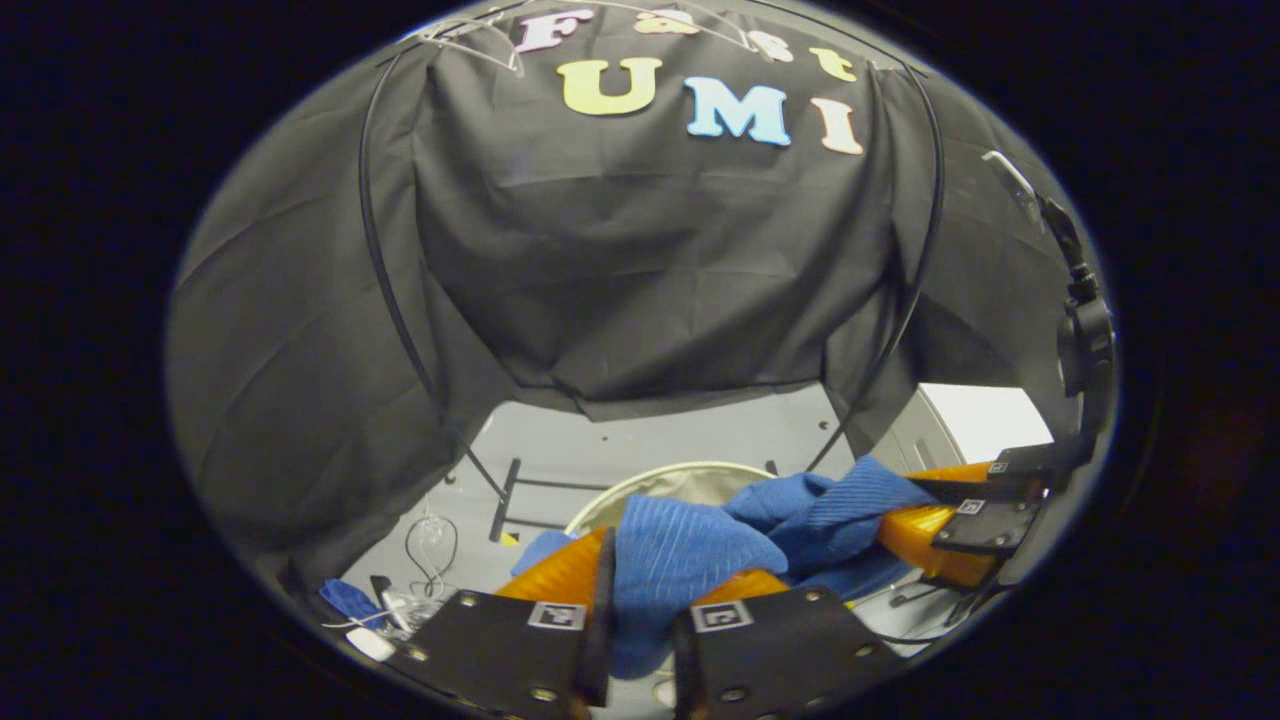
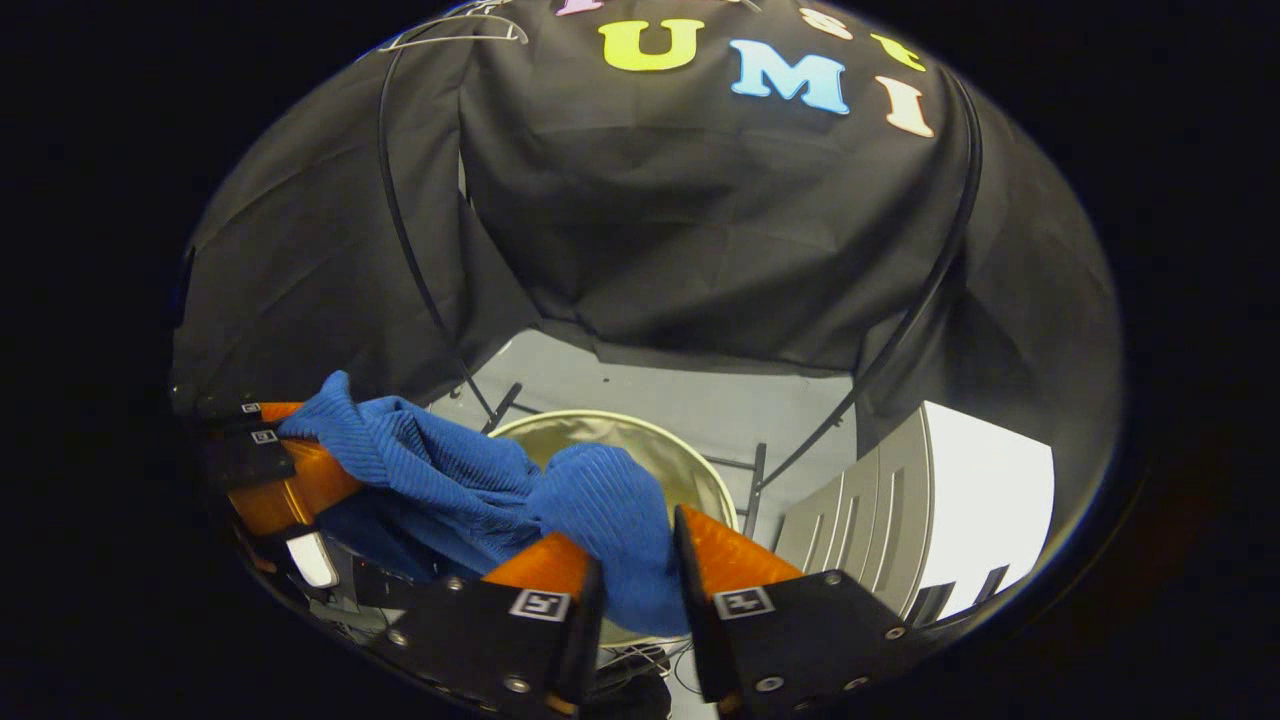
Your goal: Grasp the clothes on the hanger with both hands and then place them into the laundry hamper below.
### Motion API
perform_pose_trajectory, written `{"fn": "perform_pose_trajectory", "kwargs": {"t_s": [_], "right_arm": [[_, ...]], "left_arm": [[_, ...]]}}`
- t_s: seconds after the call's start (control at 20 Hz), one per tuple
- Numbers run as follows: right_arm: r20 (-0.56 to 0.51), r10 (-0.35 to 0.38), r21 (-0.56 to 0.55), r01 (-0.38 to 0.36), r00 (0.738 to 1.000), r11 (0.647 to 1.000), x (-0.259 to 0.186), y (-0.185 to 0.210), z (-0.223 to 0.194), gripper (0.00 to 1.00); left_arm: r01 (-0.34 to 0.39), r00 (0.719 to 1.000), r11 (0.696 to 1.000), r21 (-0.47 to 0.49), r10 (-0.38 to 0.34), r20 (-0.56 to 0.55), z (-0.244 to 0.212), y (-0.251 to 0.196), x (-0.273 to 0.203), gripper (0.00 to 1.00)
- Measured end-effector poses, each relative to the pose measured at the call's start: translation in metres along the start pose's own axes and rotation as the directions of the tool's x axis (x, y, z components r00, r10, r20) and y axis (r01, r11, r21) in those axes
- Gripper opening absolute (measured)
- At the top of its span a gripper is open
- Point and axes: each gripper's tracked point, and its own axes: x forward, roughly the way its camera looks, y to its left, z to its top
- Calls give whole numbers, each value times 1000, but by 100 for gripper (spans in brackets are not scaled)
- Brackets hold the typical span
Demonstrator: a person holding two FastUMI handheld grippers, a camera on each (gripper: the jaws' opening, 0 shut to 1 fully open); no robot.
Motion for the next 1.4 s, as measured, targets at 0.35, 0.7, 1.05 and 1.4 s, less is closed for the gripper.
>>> {"fn": "perform_pose_trajectory", "kwargs": {"t_s": [0.35, 0.7, 1.05, 1.4], "right_arm": [[37, -25, -21, 25, 999, 999, -18, 6, 5, 96], [200, -91, 40, 85, 976, 996, -80, -9, 58, 96], [410, -154, 83, 131, 899, 988, -170, -46, 112, 96], [575, -213, 160, 147, 790, 976, -271, -88, 133, 96]], "left_arm": [[-49, 998, 998, -26, 49, 30, 8, 32, -21, 94], [-25, 977, 999, -21, 29, 211, 91, 43, -80, 94], [-28, 907, 1000, 3, 25, 420, 169, 28, -161, 95], [8, 809, 1000, -28, 10, 588, 216, -9, -268, 94]]}}
